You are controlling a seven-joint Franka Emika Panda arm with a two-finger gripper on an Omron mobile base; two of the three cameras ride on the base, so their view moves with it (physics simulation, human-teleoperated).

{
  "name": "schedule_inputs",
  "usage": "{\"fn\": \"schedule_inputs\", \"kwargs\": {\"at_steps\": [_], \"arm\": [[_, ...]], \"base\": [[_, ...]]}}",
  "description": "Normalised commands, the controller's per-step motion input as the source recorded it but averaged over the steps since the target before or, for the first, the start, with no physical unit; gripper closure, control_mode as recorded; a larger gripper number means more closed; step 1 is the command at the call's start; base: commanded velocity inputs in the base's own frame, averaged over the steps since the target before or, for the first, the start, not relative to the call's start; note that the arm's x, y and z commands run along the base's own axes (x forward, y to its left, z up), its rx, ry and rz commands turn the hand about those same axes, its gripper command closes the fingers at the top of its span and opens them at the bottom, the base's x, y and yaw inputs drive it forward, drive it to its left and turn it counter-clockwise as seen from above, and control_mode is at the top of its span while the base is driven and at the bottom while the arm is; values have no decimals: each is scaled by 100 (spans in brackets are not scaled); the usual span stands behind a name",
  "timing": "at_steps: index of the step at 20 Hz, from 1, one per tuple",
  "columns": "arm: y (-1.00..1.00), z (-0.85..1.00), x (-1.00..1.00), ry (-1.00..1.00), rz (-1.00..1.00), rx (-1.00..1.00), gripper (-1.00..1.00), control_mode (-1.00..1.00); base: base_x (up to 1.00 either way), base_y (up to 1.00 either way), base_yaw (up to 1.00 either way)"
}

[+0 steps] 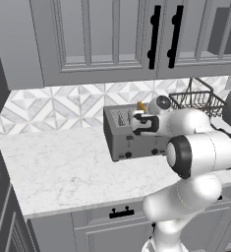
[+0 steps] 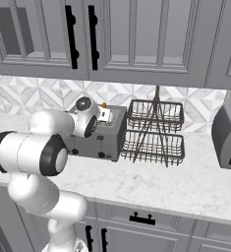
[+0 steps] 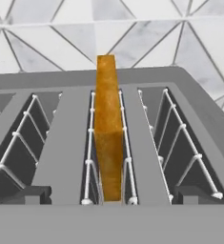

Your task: Start the toaster. Once the lever pops up, take the bread to the plate on the dining counter.

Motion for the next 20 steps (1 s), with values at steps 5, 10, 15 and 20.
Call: {"fn": "schedule_inputs", "kwargs": {"at_steps": [5,10,15,20], "arm": [[0,-12,34,0,0,0,-100,-100],[0,-17,26,0,0,0,-100,-100],[0,-20,20,-1,0,0,-100,-100],[0,-14,4,-8,0,0,100,-100]], "base": [[0,0,0],[0,0,0],[0,0,0],[0,0,0]]}}
